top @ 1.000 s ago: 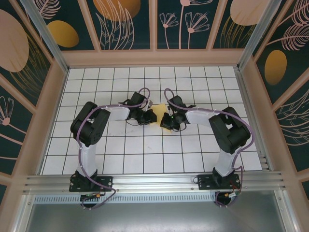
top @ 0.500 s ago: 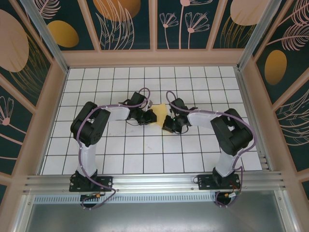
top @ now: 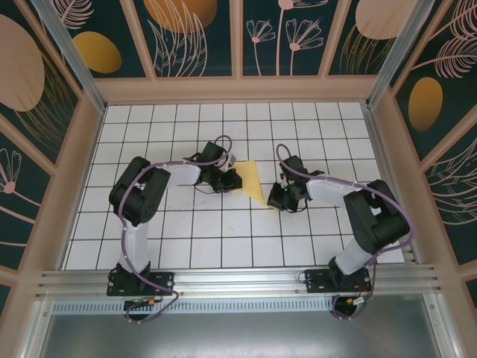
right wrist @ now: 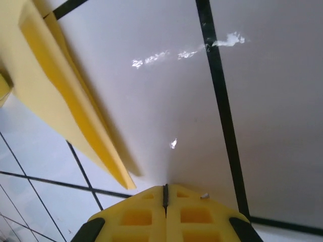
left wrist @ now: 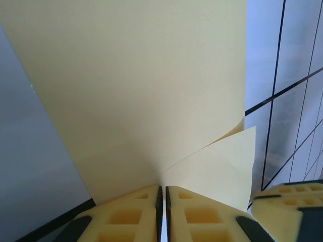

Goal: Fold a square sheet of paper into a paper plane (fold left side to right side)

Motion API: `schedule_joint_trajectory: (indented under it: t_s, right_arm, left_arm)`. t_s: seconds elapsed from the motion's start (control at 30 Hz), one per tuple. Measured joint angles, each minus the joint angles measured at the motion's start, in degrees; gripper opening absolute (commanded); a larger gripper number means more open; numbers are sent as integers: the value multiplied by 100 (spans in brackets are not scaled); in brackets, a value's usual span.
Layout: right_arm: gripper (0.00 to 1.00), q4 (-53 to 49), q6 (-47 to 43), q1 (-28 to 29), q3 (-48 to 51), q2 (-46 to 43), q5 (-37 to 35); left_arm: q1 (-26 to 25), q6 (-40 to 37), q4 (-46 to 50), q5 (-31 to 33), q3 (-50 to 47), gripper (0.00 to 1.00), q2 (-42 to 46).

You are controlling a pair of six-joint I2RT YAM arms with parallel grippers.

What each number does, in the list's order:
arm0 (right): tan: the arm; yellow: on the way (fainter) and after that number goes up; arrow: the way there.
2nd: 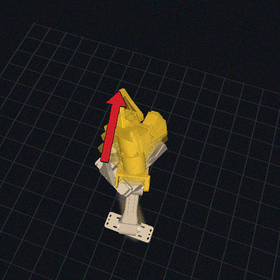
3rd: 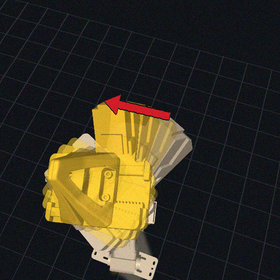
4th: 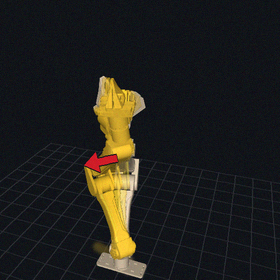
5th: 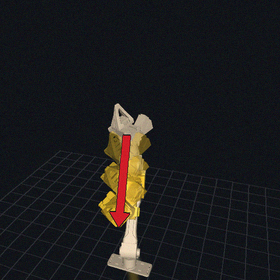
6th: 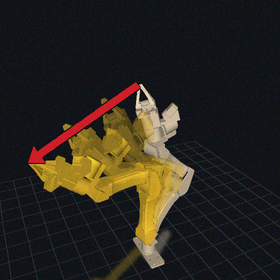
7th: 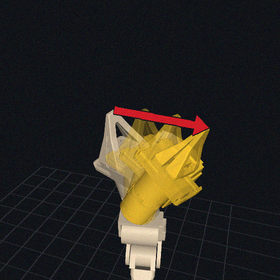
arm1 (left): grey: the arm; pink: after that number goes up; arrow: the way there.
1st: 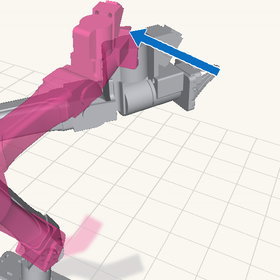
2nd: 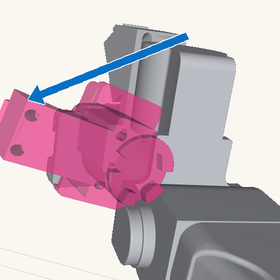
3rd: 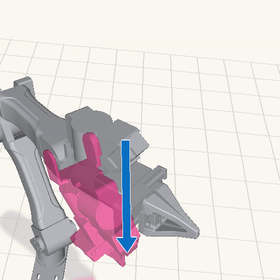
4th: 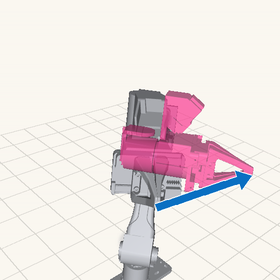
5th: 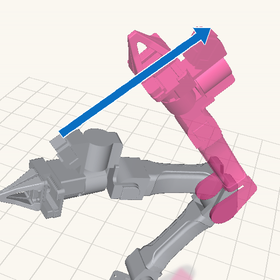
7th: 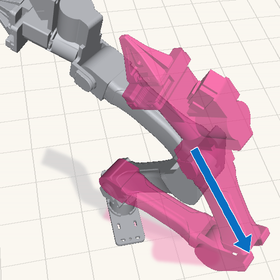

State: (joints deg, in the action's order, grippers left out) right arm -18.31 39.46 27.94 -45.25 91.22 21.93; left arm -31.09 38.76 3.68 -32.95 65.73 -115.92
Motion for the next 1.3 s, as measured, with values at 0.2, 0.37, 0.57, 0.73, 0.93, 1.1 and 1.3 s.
schedule_joint_trajectory:
  t_s: [0.2,0.37,0.57,0.73,0.93,1.1,1.3]
  right_arm:
    - [7,28,-157,149,-448,-275,83]
    - [7,286,-138,511,-800,304,103]
    - [7,289,-136,581,-885,876,-11]
    - [7,304,-76,494,-815,929,-98]
    - [6,579,11,407,-599,890,50]
    - [4,730,9,387,-494,866,127]
    - [0,782,9,365,-466,857,173]
  left_arm:
    - [0,-15,44,2,35,15,-9]
    - [0,-15,66,37,50,15,-9]
    - [0,-17,66,44,50,15,-9]
    - [0,-20,87,50,63,15,-9]
    - [-4,-59,120,61,92,18,-9]
    - [-2,-76,214,142,164,19,57]
    - [-9,-79,282,151,181,16,531]
